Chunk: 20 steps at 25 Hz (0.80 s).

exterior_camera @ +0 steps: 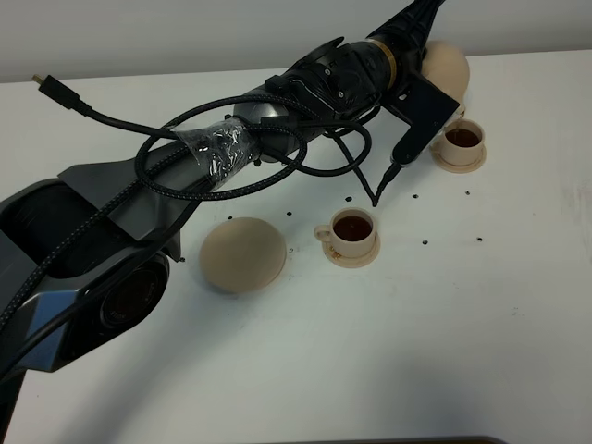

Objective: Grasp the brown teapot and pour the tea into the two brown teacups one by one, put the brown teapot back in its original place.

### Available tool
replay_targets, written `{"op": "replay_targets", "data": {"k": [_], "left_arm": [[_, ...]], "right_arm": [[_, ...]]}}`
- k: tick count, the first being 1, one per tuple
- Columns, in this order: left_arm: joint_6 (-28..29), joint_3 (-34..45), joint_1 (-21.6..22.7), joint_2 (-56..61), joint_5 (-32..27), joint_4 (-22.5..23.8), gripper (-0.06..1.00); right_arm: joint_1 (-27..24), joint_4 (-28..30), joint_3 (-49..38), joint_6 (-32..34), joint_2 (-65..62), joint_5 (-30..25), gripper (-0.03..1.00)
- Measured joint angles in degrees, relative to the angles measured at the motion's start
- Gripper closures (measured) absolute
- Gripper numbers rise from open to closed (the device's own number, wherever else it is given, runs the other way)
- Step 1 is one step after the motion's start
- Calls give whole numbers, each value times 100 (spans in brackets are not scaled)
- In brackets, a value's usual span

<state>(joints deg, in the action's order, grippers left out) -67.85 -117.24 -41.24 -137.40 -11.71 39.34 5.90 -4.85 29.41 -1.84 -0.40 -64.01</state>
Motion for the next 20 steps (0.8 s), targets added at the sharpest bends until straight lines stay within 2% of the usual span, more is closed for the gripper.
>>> {"op": "replay_targets", "data": {"k": [14, 20], "left_arm": [[1326, 0, 0, 0, -9, -188, 82], [2148, -5, 6, 22, -256, -588, 82]], "right_arm": [[0, 0, 0, 0, 0, 0, 55], [0, 0, 0, 0, 0, 0, 55]]}}
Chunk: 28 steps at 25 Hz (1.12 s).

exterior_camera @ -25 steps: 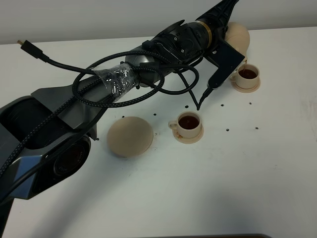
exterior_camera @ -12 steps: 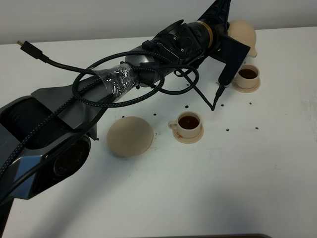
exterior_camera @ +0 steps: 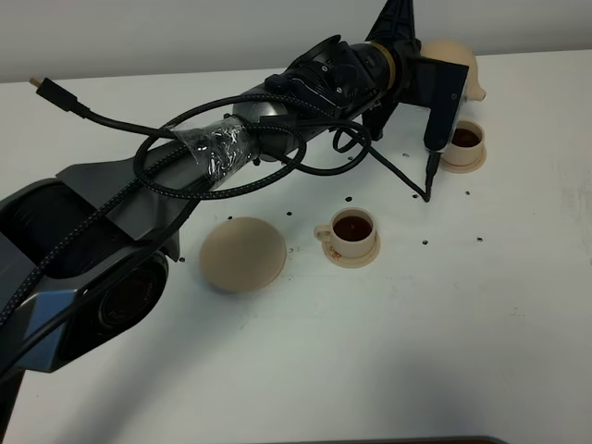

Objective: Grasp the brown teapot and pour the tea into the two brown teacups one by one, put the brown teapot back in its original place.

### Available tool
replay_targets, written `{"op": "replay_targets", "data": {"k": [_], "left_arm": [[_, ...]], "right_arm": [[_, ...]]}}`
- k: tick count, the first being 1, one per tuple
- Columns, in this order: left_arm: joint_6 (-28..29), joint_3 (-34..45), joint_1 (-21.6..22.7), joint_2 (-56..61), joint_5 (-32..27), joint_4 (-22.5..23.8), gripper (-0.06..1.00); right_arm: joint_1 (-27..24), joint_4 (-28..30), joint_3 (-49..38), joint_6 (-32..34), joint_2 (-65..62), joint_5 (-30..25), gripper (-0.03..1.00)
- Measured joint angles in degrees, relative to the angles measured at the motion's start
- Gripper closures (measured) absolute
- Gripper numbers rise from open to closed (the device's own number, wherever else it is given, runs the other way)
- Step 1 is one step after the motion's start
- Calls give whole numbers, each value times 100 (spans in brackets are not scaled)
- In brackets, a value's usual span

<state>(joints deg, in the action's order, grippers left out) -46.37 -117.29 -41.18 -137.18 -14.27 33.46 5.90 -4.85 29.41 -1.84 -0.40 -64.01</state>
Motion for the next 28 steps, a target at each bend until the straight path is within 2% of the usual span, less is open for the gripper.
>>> {"op": "replay_targets", "data": {"k": [4, 8, 13, 16, 19, 28], "left_arm": [[984, 0, 81, 0, -272, -444, 82], [2313, 0, 239, 0, -394, -788, 82], [3879, 0, 361, 0, -412, -940, 82], [4497, 0, 381, -14, -504, -970, 82], [4680, 0, 381, -66, -689, -1031, 82], [4732, 0, 321, -158, -1631, -1186, 82]], "right_arm": [[0, 0, 0, 0, 0, 0, 55], [0, 0, 0, 0, 0, 0, 55], [0, 0, 0, 0, 0, 0, 55], [0, 0, 0, 0, 0, 0, 55], [0, 0, 0, 0, 0, 0, 55], [0, 0, 0, 0, 0, 0, 55]]}}
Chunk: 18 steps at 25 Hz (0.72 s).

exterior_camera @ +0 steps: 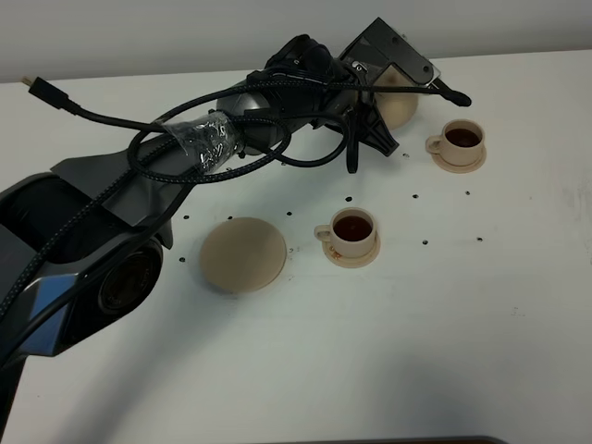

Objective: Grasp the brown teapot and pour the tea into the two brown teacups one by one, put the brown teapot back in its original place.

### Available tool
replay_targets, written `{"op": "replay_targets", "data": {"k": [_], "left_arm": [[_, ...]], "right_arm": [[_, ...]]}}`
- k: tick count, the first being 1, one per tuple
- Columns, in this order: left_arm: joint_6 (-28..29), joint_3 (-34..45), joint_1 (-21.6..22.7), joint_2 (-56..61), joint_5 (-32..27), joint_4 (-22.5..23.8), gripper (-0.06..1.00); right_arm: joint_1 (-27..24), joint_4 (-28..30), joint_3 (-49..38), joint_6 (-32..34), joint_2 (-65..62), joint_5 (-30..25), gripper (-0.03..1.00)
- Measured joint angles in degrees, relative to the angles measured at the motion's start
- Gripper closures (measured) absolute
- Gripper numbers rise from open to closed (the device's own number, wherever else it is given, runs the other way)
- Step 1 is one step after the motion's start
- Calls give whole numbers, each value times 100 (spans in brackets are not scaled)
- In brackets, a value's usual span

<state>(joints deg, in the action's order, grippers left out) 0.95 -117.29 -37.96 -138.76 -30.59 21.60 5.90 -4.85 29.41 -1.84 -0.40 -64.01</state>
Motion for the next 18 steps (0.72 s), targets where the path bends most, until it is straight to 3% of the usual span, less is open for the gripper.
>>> {"op": "replay_targets", "data": {"k": [10, 18], "left_arm": [[5, 0, -140, 129, -608, -472, 82], [5, 0, -147, 126, -837, -531, 82]], "right_arm": [[0, 0, 0, 0, 0, 0, 55], [0, 0, 0, 0, 0, 0, 55]]}}
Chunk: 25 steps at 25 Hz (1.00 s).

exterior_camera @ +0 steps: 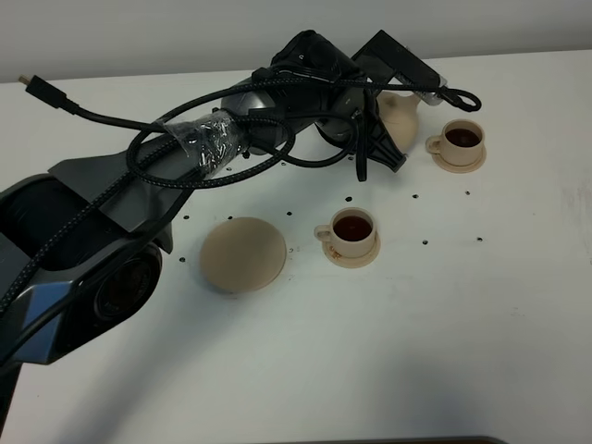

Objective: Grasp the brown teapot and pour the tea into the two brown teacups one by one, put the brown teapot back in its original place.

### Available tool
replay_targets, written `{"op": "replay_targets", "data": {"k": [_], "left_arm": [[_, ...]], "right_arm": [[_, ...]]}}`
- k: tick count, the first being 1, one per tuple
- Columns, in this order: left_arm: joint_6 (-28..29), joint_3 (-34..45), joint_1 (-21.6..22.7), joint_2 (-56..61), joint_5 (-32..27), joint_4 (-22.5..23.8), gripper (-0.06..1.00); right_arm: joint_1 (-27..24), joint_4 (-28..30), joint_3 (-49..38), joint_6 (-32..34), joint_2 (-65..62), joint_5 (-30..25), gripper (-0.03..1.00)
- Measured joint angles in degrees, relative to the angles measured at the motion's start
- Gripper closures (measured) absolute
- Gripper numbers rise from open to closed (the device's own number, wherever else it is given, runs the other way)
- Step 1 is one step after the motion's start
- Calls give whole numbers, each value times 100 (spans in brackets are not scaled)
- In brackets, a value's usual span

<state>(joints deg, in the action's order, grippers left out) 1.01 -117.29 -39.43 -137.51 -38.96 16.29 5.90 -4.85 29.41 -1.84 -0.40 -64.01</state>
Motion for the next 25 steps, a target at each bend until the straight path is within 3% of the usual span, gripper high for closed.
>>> {"op": "replay_targets", "data": {"k": [12, 22, 25], "left_arm": [[0, -5, -1, -191, -11, -104, 82], [-101, 16, -1, 549, 24, -109, 82], [-136, 409, -1, 752, 89, -109, 82]], "right_arm": [[0, 0, 0, 0, 0, 0, 55], [0, 0, 0, 0, 0, 0, 55], [0, 0, 0, 0, 0, 0, 55]]}}
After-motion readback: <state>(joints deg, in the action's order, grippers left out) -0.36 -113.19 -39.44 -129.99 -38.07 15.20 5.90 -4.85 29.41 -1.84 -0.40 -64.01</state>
